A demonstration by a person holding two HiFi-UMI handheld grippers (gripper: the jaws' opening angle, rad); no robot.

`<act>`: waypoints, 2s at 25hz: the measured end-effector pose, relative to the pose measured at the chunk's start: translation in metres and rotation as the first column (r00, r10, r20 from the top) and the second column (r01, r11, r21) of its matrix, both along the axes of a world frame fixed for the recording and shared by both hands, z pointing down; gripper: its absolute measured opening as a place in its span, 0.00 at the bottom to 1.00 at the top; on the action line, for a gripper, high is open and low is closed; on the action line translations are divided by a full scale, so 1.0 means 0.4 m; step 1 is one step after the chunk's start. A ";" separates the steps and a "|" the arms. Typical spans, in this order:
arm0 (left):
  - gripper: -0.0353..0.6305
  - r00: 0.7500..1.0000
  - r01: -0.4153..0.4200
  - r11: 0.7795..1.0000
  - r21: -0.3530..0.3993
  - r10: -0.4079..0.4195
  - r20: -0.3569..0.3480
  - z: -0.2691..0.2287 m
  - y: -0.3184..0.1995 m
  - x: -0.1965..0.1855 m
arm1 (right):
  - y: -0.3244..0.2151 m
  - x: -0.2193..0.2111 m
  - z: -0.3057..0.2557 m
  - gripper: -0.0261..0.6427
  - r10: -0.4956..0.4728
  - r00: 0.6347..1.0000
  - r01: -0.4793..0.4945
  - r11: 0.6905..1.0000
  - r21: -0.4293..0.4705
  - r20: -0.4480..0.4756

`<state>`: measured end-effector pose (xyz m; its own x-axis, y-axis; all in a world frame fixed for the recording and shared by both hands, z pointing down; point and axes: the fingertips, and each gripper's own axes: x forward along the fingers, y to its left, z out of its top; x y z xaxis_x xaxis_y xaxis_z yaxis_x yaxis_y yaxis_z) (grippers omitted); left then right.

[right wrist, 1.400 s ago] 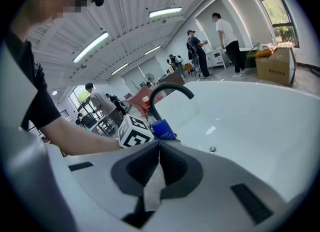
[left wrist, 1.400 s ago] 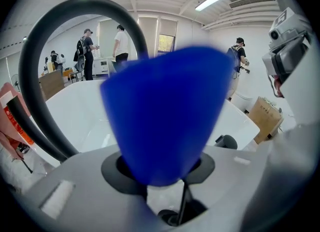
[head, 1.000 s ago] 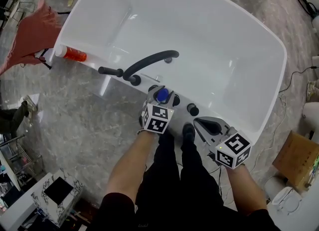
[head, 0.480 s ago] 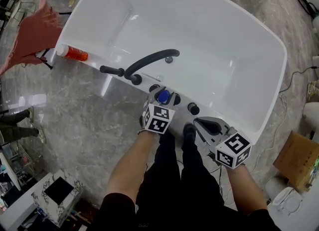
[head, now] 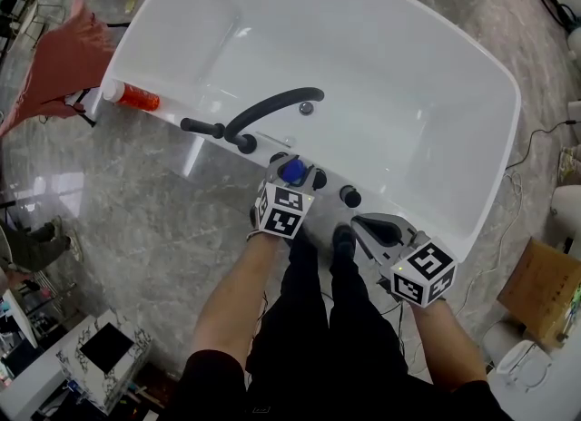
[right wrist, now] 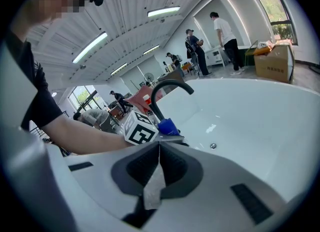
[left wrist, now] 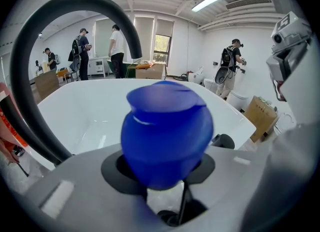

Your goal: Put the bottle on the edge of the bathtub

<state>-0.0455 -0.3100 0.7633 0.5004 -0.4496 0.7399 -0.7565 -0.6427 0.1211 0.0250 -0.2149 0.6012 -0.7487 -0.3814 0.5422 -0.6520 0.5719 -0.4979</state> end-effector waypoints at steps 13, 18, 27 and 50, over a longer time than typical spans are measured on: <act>0.31 1.000 0.018 1.000 0.022 -0.018 0.004 -0.007 -0.013 -0.008 | 0.009 0.003 -0.003 0.06 -0.009 1.000 0.009 1.000 -0.002 -0.002; 0.31 1.000 -0.013 1.000 0.017 0.013 -0.001 -0.016 -0.001 -0.011 | 0.004 0.009 -0.006 0.06 -0.003 1.000 0.003 1.000 -0.002 -0.005; 0.30 0.999 -0.016 1.000 0.014 0.017 -0.030 -0.053 -0.005 -0.005 | -0.001 0.005 -0.005 0.06 0.001 1.000 -0.001 1.000 -0.001 0.008; 0.31 0.996 -0.039 0.998 0.040 0.036 0.077 -0.062 0.038 0.004 | 0.015 0.040 -0.032 0.06 0.016 1.000 -0.016 1.000 0.011 0.025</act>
<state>-0.0440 -0.2947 0.7383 0.4606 -0.4624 0.7577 -0.7376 -0.6742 0.0368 0.0412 -0.2091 0.5882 -0.7553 -0.3997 0.5194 -0.6489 0.5671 -0.5073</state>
